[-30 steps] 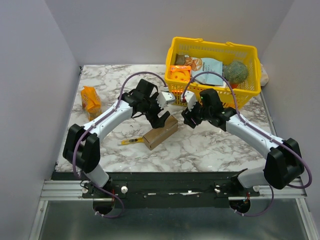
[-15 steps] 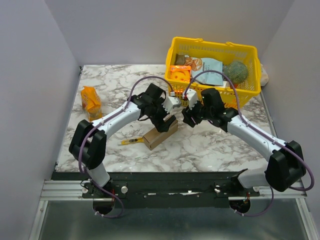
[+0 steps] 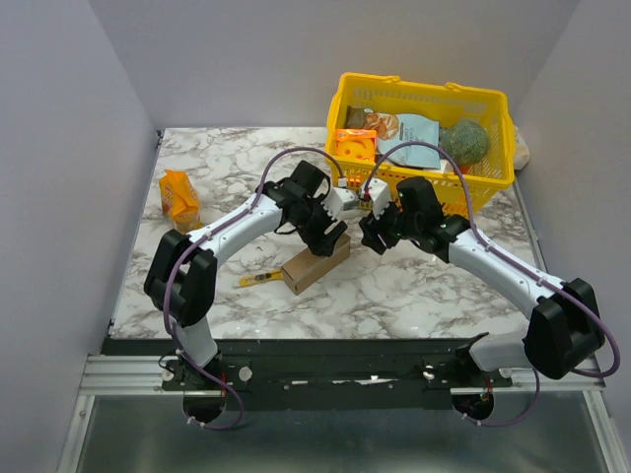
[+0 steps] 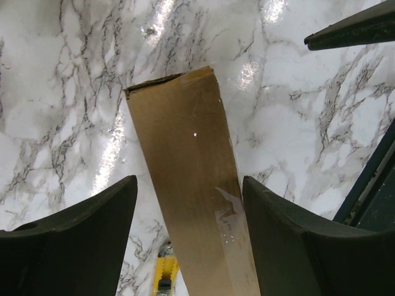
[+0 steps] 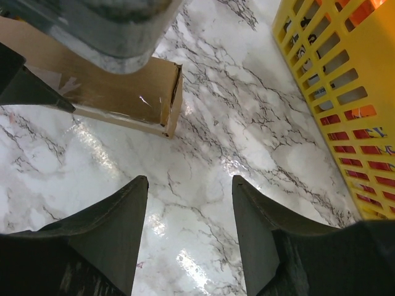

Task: Unpack the express box

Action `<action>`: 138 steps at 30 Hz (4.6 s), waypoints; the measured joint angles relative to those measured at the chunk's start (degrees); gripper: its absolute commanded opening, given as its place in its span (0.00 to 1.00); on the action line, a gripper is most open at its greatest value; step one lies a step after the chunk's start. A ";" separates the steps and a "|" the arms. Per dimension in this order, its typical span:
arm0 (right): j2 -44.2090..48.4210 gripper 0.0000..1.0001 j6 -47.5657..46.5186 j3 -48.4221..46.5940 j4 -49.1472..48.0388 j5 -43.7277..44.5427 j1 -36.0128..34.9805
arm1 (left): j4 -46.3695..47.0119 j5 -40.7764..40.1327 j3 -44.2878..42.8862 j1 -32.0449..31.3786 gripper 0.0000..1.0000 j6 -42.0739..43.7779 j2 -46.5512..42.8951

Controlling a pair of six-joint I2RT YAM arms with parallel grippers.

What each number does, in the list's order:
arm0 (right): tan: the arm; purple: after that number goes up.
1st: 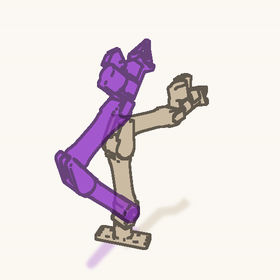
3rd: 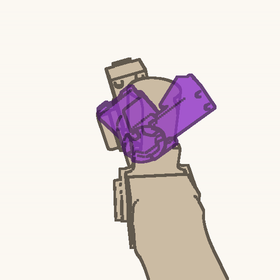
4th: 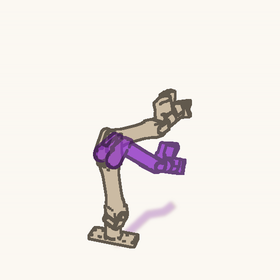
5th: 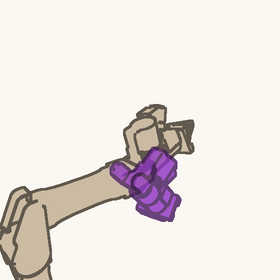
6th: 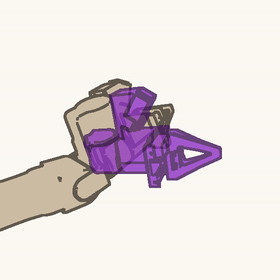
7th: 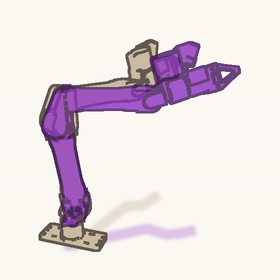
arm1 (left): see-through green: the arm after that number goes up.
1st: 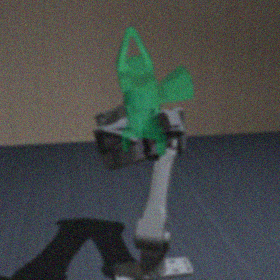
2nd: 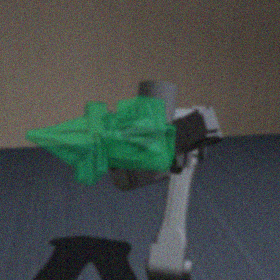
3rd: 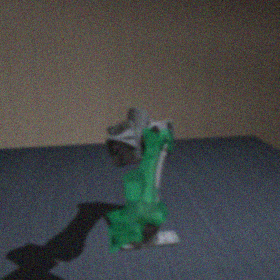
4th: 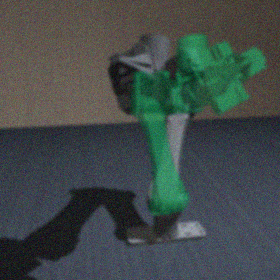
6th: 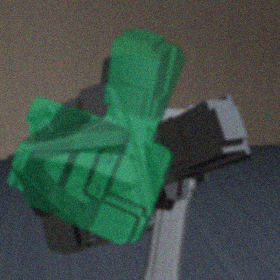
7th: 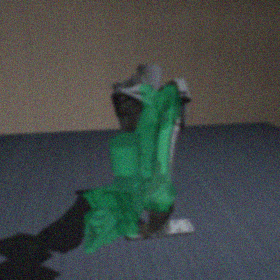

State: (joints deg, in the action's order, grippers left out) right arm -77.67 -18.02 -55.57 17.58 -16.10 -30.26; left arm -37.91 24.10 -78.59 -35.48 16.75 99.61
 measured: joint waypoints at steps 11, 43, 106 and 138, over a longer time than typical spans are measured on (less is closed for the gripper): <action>0.00 0.63 0.00 0.42 0.02 -2.23 0.00 | -4.44 3.45 -2.01 0.59 0.60 -0.33 3.06; -17.09 0.59 1.73 -1.79 -3.69 -8.76 -5.05 | 1.99 34.88 2.43 13.92 0.58 -19.52 7.39; -27.80 0.33 6.03 -27.30 6.23 -14.47 -17.81 | -2.45 32.87 11.69 27.87 0.46 -24.96 4.02; -11.06 0.41 -4.90 -3.34 4.17 6.25 -17.44 | -8.59 24.02 7.67 22.29 0.51 -18.10 10.91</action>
State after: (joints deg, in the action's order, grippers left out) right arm -88.73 -22.92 -58.92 21.76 -9.85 -47.70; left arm -46.50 48.12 -70.91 -13.19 -1.34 110.52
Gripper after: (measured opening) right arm 0.401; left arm 0.510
